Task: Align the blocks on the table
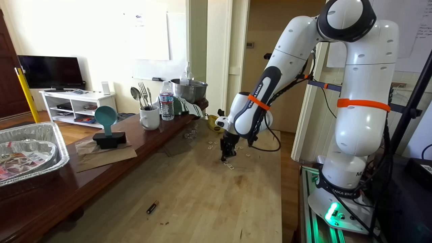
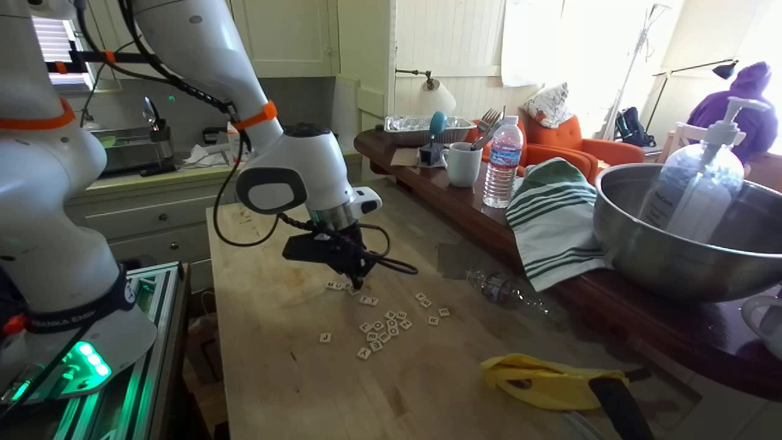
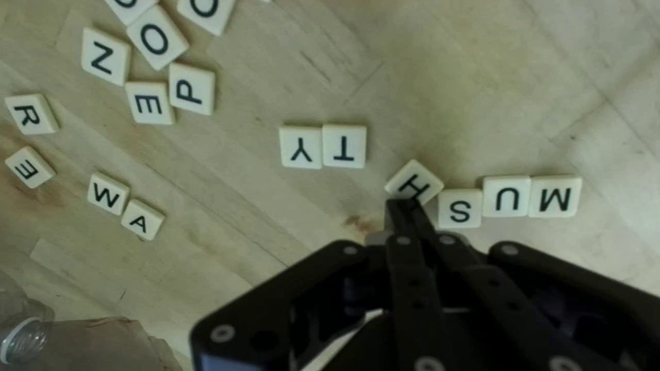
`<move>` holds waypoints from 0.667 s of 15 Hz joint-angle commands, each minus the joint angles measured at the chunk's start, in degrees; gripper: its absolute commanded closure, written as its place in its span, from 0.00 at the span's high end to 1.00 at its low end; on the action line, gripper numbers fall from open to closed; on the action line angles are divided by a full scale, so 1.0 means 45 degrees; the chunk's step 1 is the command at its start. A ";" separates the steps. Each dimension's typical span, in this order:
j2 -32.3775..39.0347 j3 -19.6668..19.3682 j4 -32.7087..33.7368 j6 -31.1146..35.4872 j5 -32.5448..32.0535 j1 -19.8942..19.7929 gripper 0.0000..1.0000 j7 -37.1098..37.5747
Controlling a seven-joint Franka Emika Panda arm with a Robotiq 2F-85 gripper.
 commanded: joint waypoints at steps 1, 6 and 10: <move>0.1273 0.0233 0.0261 0.0346 -0.0033 -0.0175 0.00 -0.0813; 0.1171 0.0426 0.0178 0.0081 0.0017 -0.0218 0.00 -0.1706; 0.1082 0.0681 0.0107 -0.0147 0.0122 -0.0317 0.00 -0.2439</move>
